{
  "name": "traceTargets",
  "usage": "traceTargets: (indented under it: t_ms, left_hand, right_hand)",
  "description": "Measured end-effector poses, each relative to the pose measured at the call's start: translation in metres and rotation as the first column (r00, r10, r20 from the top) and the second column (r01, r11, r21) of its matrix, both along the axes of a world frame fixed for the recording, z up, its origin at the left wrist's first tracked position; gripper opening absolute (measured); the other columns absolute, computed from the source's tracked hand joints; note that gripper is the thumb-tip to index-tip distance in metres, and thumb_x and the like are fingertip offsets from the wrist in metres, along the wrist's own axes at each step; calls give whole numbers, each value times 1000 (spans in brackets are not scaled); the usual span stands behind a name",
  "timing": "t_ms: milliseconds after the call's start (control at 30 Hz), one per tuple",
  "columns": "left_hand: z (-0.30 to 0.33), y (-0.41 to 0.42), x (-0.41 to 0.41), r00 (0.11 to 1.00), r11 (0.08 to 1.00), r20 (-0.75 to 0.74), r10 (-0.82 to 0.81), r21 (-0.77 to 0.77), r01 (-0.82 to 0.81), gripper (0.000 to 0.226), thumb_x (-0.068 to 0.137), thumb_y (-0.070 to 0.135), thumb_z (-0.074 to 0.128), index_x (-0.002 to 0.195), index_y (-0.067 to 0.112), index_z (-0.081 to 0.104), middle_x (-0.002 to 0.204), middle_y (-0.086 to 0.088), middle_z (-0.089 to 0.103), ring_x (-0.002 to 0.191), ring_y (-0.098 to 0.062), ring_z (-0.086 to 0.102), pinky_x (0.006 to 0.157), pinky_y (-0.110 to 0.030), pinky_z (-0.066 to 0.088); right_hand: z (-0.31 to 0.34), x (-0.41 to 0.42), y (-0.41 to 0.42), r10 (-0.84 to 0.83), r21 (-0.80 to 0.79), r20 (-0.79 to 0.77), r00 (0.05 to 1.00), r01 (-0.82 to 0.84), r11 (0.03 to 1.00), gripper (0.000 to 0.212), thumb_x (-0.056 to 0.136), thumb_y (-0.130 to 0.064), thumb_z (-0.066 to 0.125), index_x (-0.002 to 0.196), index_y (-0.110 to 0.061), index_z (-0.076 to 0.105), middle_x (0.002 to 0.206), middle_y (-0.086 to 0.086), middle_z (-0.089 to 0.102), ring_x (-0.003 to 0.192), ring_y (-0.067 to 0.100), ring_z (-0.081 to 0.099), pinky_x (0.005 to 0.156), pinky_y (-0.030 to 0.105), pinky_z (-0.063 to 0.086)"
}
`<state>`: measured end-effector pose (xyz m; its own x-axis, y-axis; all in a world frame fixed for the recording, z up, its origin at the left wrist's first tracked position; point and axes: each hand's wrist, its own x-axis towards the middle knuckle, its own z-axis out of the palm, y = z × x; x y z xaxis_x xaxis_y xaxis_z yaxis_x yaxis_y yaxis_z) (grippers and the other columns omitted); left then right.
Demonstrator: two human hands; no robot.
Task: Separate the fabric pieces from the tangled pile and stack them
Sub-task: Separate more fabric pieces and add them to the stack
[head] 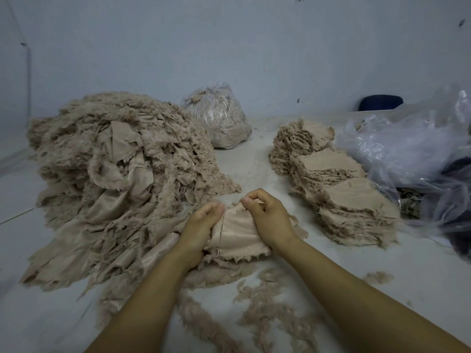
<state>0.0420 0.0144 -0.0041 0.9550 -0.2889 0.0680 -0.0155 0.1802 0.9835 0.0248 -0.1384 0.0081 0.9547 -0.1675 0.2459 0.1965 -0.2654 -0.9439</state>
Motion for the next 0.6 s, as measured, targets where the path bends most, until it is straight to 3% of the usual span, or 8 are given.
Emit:
traceTargets:
  t_ms: [200,267,367,433,533,600]
  left_hand:
    - [0,-5,9,959,952,88,269,130,-279,30,98,27,46,70,17,47,57,6,52,50,-5,47,45,-18,38]
    - [-1,4,15,902,890,65,427,149,-432,31,99,33,43,73,17,46,65,2,49,58,-11,48,53,-26,39]
    - [0,16,24,835,843,-156,527,-28,-538,24,100,33,43,89,16,56,88,-8,62,85,-28,60,72,-40,48]
    - [-1,14,24,849,863,-257,461,-91,-496,24,99,33,45,100,14,60,103,-11,66,101,-30,62,87,-47,51]
    - [-5,5,23,880,900,-235,412,-46,-433,23,98,32,47,99,14,61,116,-14,64,110,-30,59,99,-49,45]
    - [-7,4,22,887,899,-160,434,4,-439,22,99,32,46,92,15,58,99,-10,64,93,-25,61,86,-39,50]
  right_hand:
    - [-3,4,-12,-163,-53,72,984,167,985,22,92,-26,61,70,-29,61,72,-4,65,62,7,53,55,12,37]
    - [-2,9,-24,-253,-3,89,963,254,967,21,92,-23,61,72,-28,63,73,-7,64,66,7,55,59,13,40]
    - [0,17,-45,-312,4,42,949,312,950,15,93,-22,59,80,-24,66,84,-2,67,85,19,62,78,30,47]
    - [-1,23,-55,-257,-134,-54,965,248,959,16,97,-26,52,99,-20,67,100,3,66,98,24,60,83,33,45]
    - [-2,26,-62,-217,-397,-214,953,118,910,37,100,-30,48,134,-17,50,114,8,57,102,24,54,83,29,39]
    - [-4,24,-62,-245,-490,-201,948,119,863,41,98,-23,53,138,-15,45,127,11,49,109,24,52,90,30,40]
